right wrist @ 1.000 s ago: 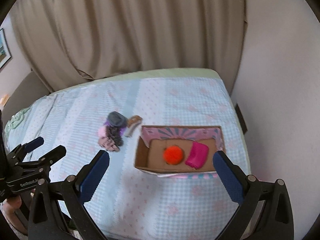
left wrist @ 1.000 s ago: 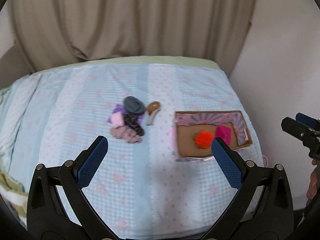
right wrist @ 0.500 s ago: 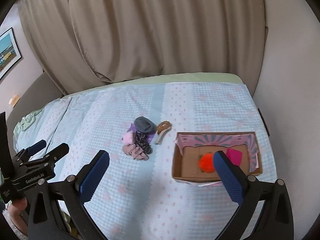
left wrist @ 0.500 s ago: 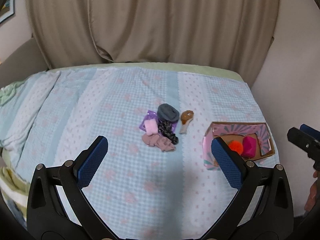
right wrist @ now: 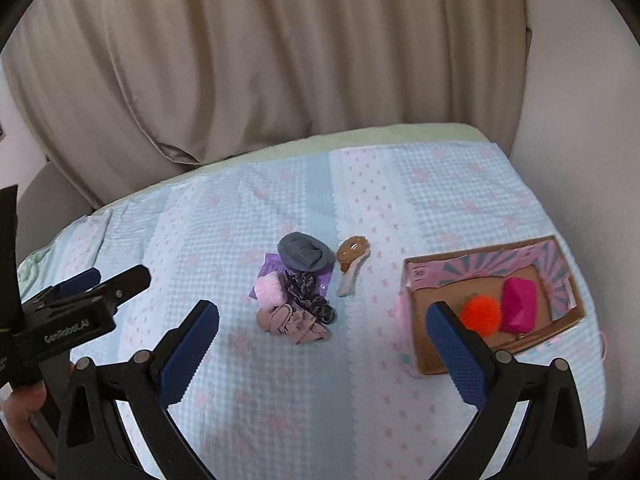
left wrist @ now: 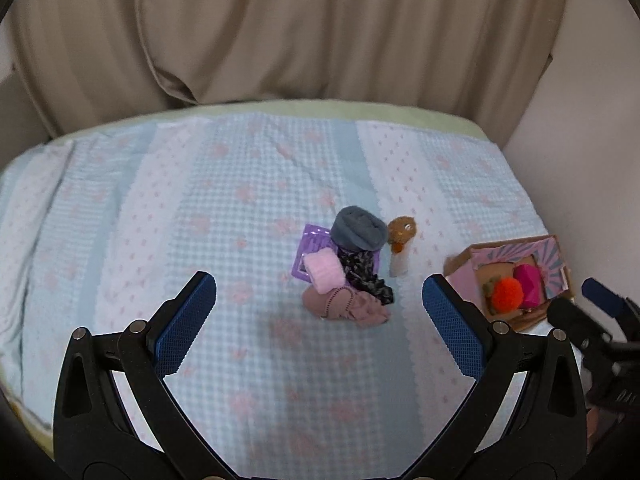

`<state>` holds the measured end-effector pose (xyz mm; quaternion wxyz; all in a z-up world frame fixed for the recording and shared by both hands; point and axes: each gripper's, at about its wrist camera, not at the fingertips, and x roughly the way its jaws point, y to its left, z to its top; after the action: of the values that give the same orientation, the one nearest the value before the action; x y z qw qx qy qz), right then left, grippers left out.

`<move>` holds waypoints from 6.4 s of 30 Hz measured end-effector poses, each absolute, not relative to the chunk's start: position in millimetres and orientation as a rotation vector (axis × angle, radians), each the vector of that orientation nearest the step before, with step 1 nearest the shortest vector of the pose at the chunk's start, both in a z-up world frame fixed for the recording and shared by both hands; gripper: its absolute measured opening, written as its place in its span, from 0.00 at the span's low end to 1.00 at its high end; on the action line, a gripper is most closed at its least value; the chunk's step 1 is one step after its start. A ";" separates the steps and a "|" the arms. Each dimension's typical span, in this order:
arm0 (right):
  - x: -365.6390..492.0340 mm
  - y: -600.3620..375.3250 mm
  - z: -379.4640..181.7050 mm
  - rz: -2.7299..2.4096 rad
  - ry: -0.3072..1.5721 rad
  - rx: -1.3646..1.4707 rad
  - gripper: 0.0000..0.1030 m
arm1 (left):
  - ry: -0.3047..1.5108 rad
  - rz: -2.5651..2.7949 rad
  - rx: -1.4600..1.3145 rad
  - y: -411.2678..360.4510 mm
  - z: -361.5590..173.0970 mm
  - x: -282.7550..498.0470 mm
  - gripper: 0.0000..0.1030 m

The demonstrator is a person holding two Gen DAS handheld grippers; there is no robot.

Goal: Organize soft objects
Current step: 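Grasp the pink scrunchie with the left tool while the right tool grasps the black cloth, then lift the pink scrunchie and black cloth and carry both over the box, then open both tools to drop the scrunchie and black cloth into the box, then move both tools back toward the remaining items on the bed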

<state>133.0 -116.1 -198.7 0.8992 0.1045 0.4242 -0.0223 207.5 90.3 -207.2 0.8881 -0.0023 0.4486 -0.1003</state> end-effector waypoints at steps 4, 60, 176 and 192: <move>162.0 -100.4 -236.7 -0.060 0.901 0.209 1.00 | 0.965 -0.251 -0.028 92.8 -249.7 245.3 1.00; 277.3 -80.8 -411.1 0.160 1.009 0.030 0.37 | 1.165 -0.255 -0.137 58.1 -424.7 350.1 0.34; 170.9 -415.8 -303.9 -0.037 1.250 0.333 1.00 | 1.254 -0.338 0.147 -243.9 -332.7 187.2 1.00; 53.4 -348.1 -153.3 -0.057 0.996 0.143 1.00 | 1.033 -0.263 0.053 -168.0 -195.4 84.2 1.00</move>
<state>53.4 -348.1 -153.3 0.8758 0.0684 0.4771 -0.0274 84.2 -168.0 -195.4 0.8609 0.0255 0.4924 -0.1252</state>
